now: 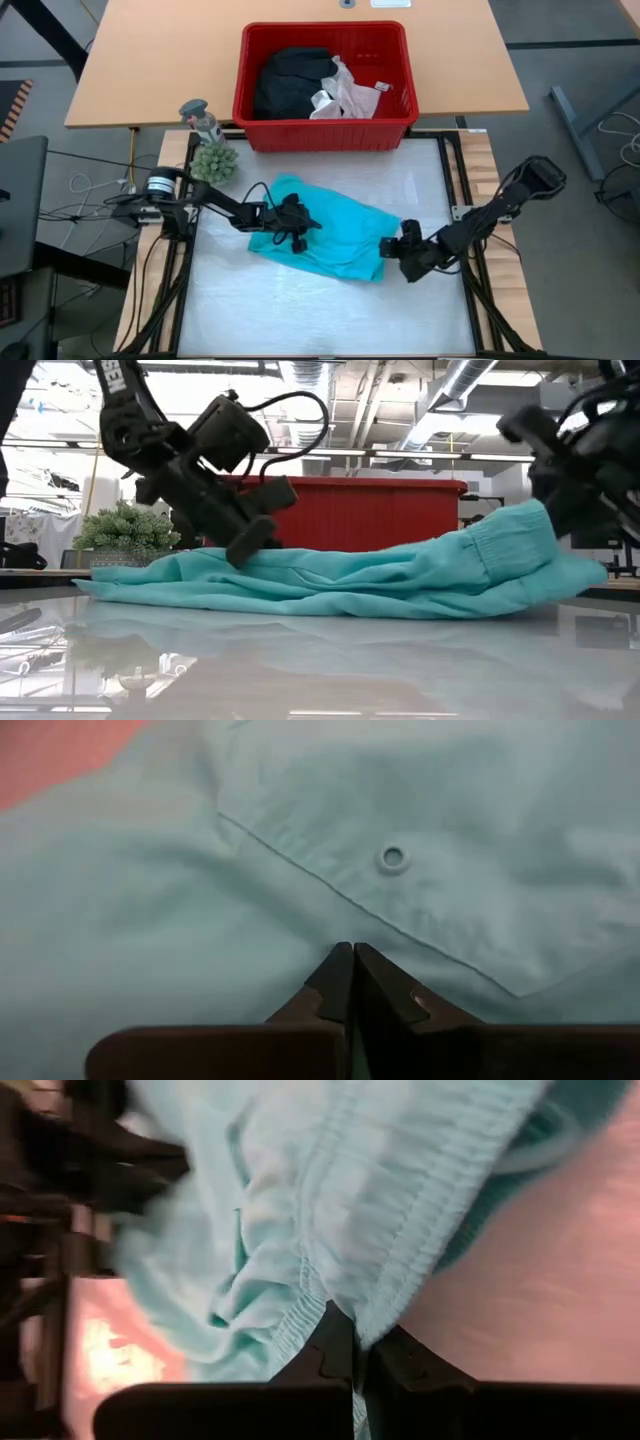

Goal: Fold Laundry from Bin
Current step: Fold the blue shorts

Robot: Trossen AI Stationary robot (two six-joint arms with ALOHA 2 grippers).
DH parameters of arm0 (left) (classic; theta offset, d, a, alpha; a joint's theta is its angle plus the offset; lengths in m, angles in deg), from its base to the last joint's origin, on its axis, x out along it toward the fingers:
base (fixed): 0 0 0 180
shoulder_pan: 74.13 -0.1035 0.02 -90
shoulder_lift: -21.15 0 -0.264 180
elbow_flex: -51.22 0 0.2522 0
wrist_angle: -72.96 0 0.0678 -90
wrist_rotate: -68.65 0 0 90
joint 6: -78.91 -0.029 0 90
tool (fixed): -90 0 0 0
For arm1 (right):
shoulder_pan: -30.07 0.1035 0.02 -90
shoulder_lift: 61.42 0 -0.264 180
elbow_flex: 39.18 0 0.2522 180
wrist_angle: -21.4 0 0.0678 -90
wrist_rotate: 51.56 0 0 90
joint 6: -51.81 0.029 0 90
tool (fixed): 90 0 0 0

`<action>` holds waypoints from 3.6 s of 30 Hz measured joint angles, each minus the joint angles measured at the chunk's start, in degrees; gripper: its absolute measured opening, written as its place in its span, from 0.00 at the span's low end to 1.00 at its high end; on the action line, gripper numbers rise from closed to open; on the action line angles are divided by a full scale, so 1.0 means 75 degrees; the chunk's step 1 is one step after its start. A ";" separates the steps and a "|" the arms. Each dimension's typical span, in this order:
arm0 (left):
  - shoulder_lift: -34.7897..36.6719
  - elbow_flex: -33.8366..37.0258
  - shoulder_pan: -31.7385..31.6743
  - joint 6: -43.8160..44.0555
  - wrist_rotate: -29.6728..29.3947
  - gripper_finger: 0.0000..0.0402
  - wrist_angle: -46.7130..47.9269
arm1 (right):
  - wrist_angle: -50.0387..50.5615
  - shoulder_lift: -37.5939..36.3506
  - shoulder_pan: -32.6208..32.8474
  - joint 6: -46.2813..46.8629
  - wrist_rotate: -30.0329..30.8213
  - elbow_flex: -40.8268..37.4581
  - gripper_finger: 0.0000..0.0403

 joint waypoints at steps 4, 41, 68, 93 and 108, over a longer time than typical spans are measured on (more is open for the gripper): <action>-0.0428 -0.0015 0.0103 0.0165 0.0118 0.00 -0.0564 | 0.0020 -0.0400 -0.0297 -0.0752 0.0282 0.0301 0.06; 0.1333 -0.0883 0.0200 -0.0106 -0.0449 0.00 0.3378 | -0.0450 0.1943 -0.3979 -0.6667 -0.3291 0.3956 0.06; 0.0675 0.1621 0.1207 0.1164 -0.0571 0.00 -0.0922 | -0.0492 0.1529 -0.3918 -0.6821 -0.3498 0.3950 0.06; 0.0675 0.0752 0.1411 0.0875 -0.0340 0.00 -0.0100 | -0.2957 0.3004 -0.4177 -0.6957 -0.4891 0.3995 0.06; 0.3464 0.0761 0.1710 0.1092 -0.1018 0.00 0.3821 | -0.3495 0.3301 -0.4267 -0.7653 -0.4994 0.4055 0.50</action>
